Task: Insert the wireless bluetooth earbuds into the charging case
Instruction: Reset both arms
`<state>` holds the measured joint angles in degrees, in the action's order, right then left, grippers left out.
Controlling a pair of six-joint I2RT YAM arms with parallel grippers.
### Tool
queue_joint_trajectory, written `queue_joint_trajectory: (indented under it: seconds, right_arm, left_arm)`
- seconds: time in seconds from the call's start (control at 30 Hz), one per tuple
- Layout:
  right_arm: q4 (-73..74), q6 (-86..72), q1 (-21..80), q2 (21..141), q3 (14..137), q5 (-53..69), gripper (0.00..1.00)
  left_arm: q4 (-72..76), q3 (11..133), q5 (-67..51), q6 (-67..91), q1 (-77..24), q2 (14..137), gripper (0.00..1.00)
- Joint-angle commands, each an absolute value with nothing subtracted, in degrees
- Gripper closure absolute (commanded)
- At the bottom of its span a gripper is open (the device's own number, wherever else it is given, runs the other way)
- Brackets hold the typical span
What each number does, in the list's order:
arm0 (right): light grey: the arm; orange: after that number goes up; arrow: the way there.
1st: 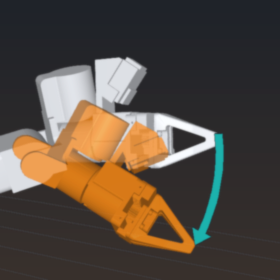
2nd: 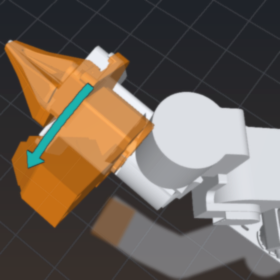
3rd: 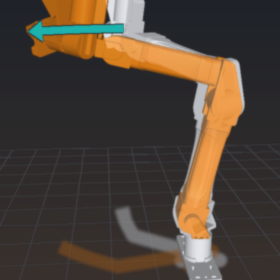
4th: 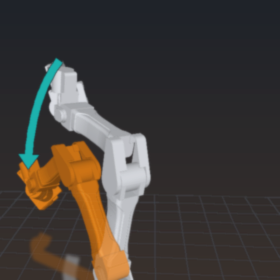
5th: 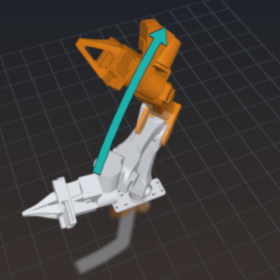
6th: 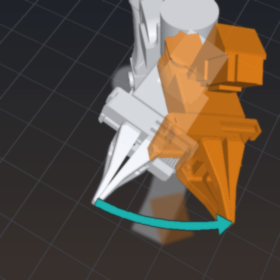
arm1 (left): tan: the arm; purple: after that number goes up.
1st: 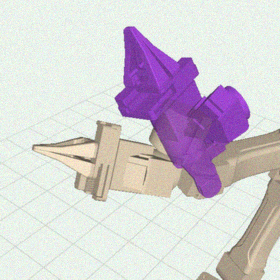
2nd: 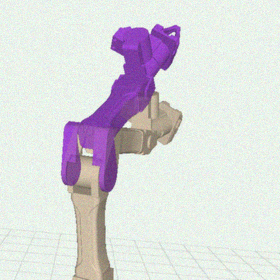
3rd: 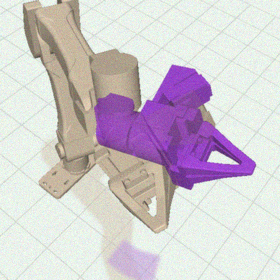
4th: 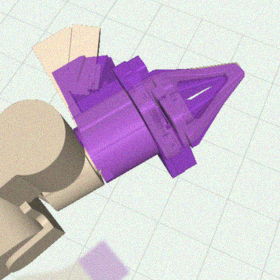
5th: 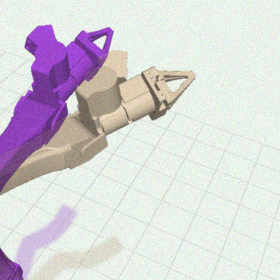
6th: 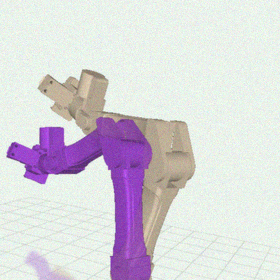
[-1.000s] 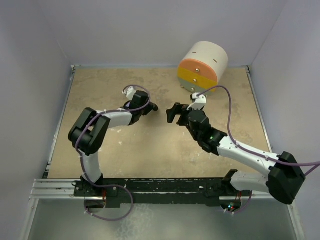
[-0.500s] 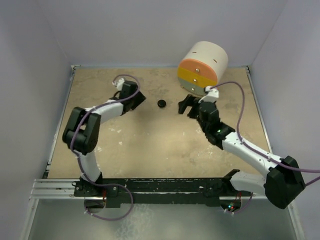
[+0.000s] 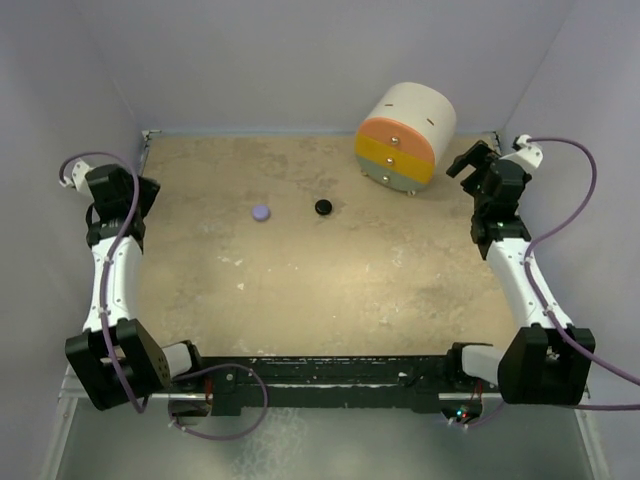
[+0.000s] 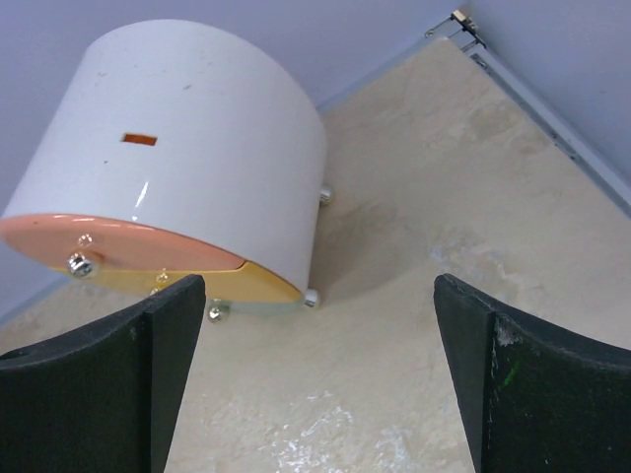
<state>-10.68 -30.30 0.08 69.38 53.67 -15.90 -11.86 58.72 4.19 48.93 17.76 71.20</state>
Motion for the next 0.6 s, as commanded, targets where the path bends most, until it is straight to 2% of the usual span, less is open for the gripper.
queue_joint_trajectory:
  seconds: [0.0,0.57]
  right_arm:
    - [-10.41,-27.73,-4.29,68.22,54.82,-9.77,0.0]
    - [-10.07,-25.23,-7.18,66.88,53.34,-8.26,0.0]
  left_arm:
    - [-17.42,55.01,0.48,44.58,20.49,67.91,0.48]
    - [-16.3,52.32,-5.32,43.51,25.48,66.95,0.48]
